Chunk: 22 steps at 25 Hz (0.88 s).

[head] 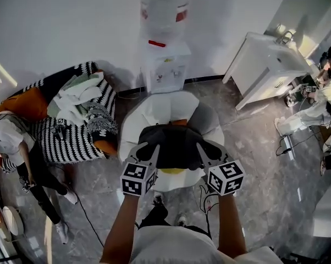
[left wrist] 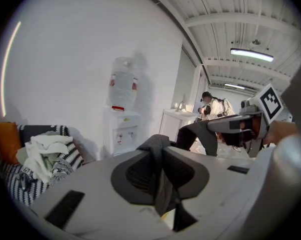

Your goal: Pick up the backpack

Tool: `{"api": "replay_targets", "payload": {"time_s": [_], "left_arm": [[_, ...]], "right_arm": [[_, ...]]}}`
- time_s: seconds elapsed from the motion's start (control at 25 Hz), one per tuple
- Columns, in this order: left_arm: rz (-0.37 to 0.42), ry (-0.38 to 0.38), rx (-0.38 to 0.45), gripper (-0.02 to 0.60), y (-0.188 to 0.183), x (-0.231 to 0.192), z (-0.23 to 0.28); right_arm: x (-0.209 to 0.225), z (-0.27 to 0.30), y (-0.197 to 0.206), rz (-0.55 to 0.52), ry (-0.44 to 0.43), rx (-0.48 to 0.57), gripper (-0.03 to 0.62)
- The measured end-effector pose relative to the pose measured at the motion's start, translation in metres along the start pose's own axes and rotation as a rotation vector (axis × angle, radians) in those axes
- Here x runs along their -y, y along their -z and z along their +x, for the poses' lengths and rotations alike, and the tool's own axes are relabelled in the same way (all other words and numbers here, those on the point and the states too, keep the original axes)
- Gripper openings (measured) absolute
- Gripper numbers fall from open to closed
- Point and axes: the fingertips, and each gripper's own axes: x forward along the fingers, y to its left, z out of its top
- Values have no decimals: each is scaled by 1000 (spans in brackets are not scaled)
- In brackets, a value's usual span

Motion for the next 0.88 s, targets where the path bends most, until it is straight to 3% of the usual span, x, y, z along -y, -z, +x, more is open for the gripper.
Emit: {"api": "replay_targets", "payload": {"time_s": [0.88], "left_arm": [[102,-77,121,58,-25,80,-73]], "right_arm": [[-23,-103,-22,-115,-45,115,41]]}}
